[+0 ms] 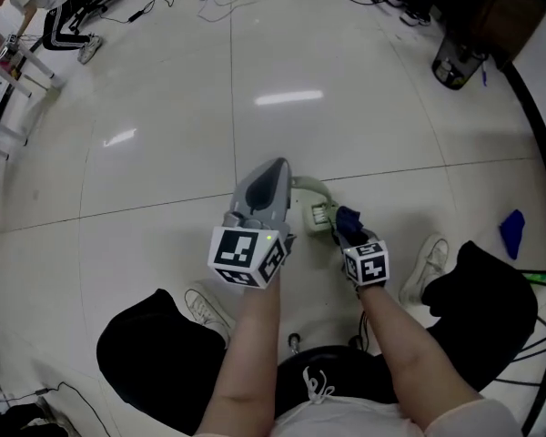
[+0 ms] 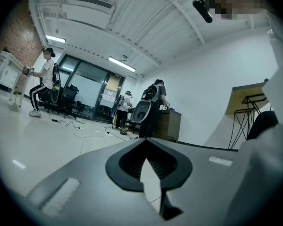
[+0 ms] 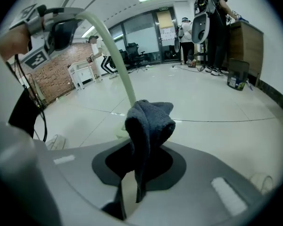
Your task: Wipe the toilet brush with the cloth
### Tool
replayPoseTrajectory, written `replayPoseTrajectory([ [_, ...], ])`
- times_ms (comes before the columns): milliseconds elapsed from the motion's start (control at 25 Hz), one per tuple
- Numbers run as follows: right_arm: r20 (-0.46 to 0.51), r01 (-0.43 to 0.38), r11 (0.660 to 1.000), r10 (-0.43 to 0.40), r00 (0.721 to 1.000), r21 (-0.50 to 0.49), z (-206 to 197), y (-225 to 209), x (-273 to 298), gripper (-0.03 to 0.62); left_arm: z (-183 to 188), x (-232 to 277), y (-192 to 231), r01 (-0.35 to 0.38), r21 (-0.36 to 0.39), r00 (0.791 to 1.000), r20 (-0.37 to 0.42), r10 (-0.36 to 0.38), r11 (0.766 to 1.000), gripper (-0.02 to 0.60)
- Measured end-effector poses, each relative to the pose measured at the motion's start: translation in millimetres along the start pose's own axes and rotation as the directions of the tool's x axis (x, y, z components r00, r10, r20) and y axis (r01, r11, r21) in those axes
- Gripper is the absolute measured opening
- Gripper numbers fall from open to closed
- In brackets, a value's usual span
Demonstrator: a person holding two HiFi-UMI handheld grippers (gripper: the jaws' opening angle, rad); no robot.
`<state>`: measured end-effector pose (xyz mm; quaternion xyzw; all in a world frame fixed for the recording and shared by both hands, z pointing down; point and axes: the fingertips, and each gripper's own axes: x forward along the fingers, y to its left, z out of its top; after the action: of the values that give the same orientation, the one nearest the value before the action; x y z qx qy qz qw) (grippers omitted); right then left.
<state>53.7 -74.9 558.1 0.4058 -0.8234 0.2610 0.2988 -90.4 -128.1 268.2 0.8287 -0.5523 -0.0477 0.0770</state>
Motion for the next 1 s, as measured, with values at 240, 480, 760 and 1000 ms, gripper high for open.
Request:
replayPoseTrajectory([
  [240, 0.095, -0.100, 0.983, 0.116, 0.989, -0.153, 42.6, 54.2, -32.6, 0.066, -0.2, 0.0, -3.6, 0.013, -0.039, 1.000, 0.006, -0.012, 0.999, 0.006],
  [480, 0.285, -0.247, 0.934, 0.318, 0.905, -0.256, 148.7, 146.0, -71.6, 0.066, 1.7, 0.4, -5.5, 0.023, -0.031, 1.000, -0.011, -0.023, 0.999, 0.006],
  [760, 0.369, -0.288, 0.958, 0.264, 0.891, 0.010, 182.9, 133.0, -74.8, 0.064, 0.7, -1.4, -5.1, 0.029, -0.028, 0.999, -0.013, -0.030, 0.999, 0.006],
  [1000, 0.396, -0.294, 0.935, 0.197, 0.897, 0.200, 176.0, 97.0, -68.5, 0.064, 2.5, -1.5, -2.6, 0.030, -0.057, 1.000, 0.010, -0.030, 0.998, 0.006],
])
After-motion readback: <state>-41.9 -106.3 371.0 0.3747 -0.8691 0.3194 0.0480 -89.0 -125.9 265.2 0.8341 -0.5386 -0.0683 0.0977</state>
